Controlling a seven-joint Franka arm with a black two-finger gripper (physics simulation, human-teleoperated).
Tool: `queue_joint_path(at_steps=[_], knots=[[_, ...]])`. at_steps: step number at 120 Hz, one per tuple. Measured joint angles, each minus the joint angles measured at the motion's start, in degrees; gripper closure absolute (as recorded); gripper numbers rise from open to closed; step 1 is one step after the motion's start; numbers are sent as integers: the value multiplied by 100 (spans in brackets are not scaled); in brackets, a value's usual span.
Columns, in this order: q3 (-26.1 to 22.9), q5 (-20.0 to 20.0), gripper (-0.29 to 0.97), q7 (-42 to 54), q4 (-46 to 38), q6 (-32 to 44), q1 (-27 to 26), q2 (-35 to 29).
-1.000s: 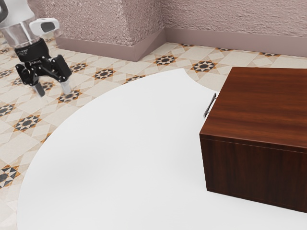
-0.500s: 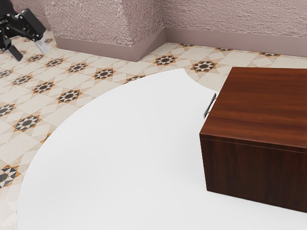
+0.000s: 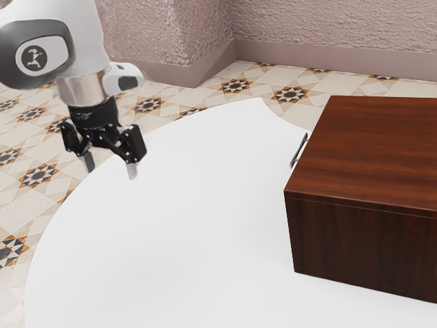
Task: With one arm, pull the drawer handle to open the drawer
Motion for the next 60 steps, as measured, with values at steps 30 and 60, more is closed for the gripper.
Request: queue_joint_path(at_steps=[30,60], knots=[[-2670,25,0,-22,-2330,1257,2610,-1319],[-2012,-84,0,-30,-1932,1785,2260,-907]])
